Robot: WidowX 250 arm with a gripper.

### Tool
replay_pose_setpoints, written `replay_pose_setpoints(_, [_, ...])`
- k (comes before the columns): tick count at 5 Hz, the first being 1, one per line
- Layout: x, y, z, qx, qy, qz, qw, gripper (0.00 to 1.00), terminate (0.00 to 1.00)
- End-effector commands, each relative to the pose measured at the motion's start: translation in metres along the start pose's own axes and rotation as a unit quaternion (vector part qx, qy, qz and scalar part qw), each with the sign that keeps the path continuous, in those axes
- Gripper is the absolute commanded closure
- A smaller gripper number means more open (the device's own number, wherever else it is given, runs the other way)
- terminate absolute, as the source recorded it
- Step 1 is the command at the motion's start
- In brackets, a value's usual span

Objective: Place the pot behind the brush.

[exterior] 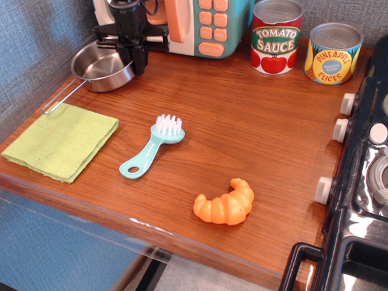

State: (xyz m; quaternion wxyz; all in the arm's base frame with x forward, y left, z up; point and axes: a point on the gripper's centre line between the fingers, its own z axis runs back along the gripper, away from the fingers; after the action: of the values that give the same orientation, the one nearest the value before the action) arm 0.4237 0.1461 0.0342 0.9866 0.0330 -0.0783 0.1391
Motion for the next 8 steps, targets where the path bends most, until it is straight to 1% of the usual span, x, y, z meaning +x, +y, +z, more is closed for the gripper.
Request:
replay_pose_setpoints(1, [-0.011,-0.028,0.107,-0.053,-0.053,0.005,0.9972,1.00,0.00])
replay_pose_setpoints(2, [-0.041,-0.069,0.115,-0.070,-0.037,-0.040,0.9960,1.00,0.00])
replay_pose_setpoints(3, [-0.074,-0.109,0.116,-0.073,-0.029,-0.119,0.9897,1.00,0.00])
replay_pose_setpoints(4, [-0.097,-0.141,0.113,-0.079,-0.024,-0.190,0.9783,1.00,0.00])
replay_pose_setpoints(5, [-0.104,-0.151,0.101,-0.095,-0.009,-0.247,0.9644,1.00,0.00])
replay_pose_setpoints(6, [-0.098,-0.152,0.089,-0.118,0.006,-0.309,0.9436,1.00,0.00])
replay_pose_setpoints(7, [-0.091,-0.150,0.070,-0.138,0.023,-0.346,0.9279,1.00,0.00])
replay_pose_setpoints(8, [-0.079,-0.145,0.055,-0.128,0.028,-0.354,0.9258,1.00,0.00])
